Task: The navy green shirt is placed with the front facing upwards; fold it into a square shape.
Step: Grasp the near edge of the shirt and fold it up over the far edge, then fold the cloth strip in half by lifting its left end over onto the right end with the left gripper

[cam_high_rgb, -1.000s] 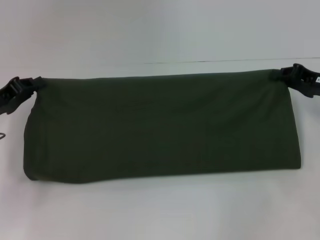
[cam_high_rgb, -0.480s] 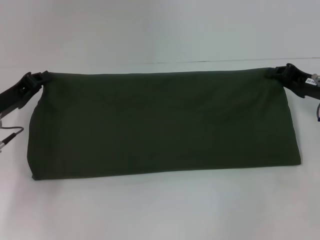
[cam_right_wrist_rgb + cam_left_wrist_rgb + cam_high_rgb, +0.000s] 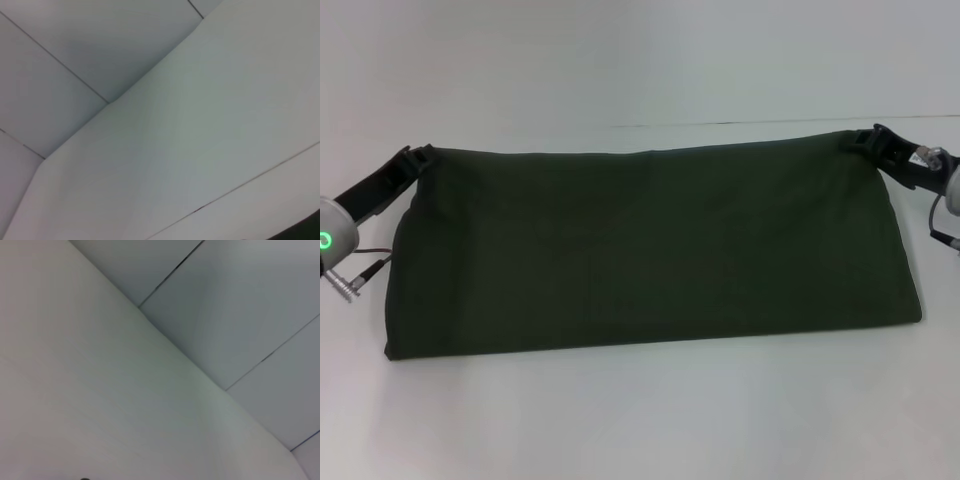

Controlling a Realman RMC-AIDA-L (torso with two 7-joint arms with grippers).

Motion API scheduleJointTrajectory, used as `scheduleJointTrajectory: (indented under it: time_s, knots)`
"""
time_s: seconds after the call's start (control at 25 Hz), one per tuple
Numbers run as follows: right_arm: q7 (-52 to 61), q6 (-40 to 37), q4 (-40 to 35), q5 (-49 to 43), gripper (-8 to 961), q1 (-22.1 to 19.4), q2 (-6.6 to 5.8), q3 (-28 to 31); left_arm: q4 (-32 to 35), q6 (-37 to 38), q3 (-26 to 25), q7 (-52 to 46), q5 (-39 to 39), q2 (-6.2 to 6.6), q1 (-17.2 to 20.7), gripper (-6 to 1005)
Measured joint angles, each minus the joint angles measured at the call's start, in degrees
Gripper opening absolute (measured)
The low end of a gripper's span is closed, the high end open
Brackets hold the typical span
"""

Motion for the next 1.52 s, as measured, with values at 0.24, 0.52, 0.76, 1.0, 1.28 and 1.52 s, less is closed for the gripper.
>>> scheduleJointTrajectory:
  time_s: [0.24,0.52,0.76,1.0,1.28,1.52]
  knots:
    - [-1.78,2.87,1.46,0.73,65,1.29,0.27,-0.06,-2.09,-3.44,0.04,4.13,-2.9,-0.69,-1.64,61]
    - [-2.86,3.95,1.7,2.39,65,1.42,0.32,-0.07,-3.79,-4.84,-0.22,7.73,-6.36,-0.73,-1.82,62]
    - [-8.13,4.29,2.66,7.77,65,1.06,0.32,0.02,-5.86,-5.82,-0.35,13.08,-13.32,-0.83,-1.51,63]
    - [-11.52,4.2,3.8,11.75,196,0.81,0.32,-0.08,-7.59,-5.67,-0.36,19.17,-17.8,-0.86,-1.45,179]
    - [-11.72,2.96,3.49,13.83,536,-0.78,0.05,0.74,-7.6,-1.77,0.14,19.44,-18.38,-0.47,0.04,409]
    - [-8.02,-7.47,3.15,12.77,763,-4.64,-3.47,-1.08,-4.1,9.78,9.25,7.59,-14.19,2.03,5.1,555]
